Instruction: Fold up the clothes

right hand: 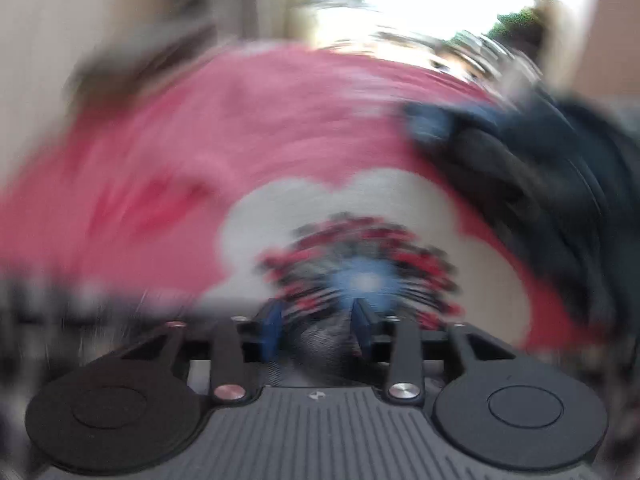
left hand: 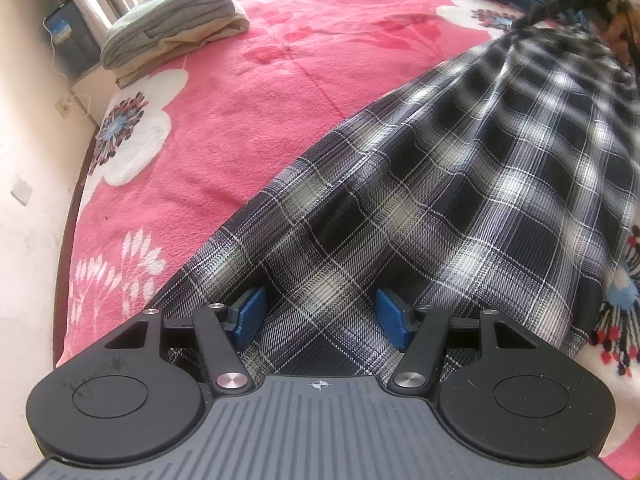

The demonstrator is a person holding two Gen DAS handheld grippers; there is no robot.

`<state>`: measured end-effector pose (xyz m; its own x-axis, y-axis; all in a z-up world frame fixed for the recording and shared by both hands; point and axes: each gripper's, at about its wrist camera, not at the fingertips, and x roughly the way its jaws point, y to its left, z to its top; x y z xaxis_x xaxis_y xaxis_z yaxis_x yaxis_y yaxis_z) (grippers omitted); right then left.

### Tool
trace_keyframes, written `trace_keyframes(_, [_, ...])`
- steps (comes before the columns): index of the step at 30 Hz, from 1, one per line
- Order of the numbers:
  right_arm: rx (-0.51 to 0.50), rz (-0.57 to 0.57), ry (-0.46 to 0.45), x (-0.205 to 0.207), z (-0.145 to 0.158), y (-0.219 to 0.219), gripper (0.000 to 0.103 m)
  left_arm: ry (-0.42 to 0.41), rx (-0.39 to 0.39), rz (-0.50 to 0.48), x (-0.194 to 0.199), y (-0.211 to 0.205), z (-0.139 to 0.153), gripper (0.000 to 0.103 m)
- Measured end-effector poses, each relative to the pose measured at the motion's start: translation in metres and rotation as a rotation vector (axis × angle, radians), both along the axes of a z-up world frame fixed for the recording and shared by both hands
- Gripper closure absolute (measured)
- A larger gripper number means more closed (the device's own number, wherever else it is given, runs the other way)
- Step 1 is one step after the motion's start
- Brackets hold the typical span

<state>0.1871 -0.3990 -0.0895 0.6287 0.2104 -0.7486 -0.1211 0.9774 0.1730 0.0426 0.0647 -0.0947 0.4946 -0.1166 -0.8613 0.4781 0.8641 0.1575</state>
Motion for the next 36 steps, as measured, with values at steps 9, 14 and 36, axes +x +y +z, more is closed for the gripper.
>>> trace_keyframes(9, [0.327, -0.522, -0.031, -0.054, 0.024, -0.167, 0.061, -0.002, 0.024, 0.007, -0.001, -0.006, 0.000, 0.041])
trace_keyframes(14, [0.131, -0.416, -0.018, -0.088, 0.018, -0.157, 0.061, -0.002, 0.050, 0.005, -0.001, -0.010, 0.000, 0.041])
trace_keyframes(36, [0.322, -0.627, 0.141, -0.089, 0.012, -0.200, 0.061, -0.007, 0.079, 0.008, -0.001, -0.015, 0.000, 0.040])
